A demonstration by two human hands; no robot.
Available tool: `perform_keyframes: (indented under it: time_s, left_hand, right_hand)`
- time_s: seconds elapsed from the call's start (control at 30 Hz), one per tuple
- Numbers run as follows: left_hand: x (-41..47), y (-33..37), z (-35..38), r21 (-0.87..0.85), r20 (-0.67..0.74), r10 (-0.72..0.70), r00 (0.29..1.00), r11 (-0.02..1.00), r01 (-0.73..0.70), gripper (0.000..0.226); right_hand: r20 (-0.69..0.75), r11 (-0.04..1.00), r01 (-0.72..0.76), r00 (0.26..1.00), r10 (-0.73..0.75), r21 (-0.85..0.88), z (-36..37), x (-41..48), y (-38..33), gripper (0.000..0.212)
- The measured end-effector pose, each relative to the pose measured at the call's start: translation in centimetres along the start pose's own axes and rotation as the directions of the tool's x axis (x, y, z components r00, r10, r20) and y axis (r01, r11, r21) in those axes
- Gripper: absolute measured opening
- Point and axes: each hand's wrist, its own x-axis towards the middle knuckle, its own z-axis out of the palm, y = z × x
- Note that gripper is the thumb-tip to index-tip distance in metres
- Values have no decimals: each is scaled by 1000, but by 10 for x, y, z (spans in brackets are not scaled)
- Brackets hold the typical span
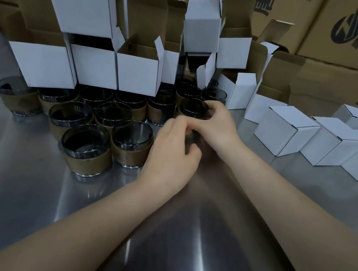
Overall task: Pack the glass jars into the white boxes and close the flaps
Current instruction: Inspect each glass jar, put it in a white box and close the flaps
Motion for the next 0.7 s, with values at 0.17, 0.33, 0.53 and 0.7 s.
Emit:
perform_keyframes:
  time_s: [0.17, 0.33, 0.53, 0.7]
  left_hand:
    - [0, 2, -3, -58, 3, -54, 999, 997, 54, 59]
    - [2, 1, -4, -85, 69, -137, 988, 986, 142, 78]
    - [4, 1, -5, -132, 72, -132, 989, 981, 140, 78]
    - [5, -1, -5, -190, 50, -102, 993, 976, 110, 74]
  right_hand:
    - [-52, 987, -10, 998, 18, 158, -2, -14, 4, 53]
    - [-56, 924, -36, 996, 62, 382, -9, -24, 5, 52]
    - [10, 916, 63, 997, -73, 397, -10, -38, 7, 54]
    - [30, 930, 162, 983, -182, 331, -15, -40, 3, 65]
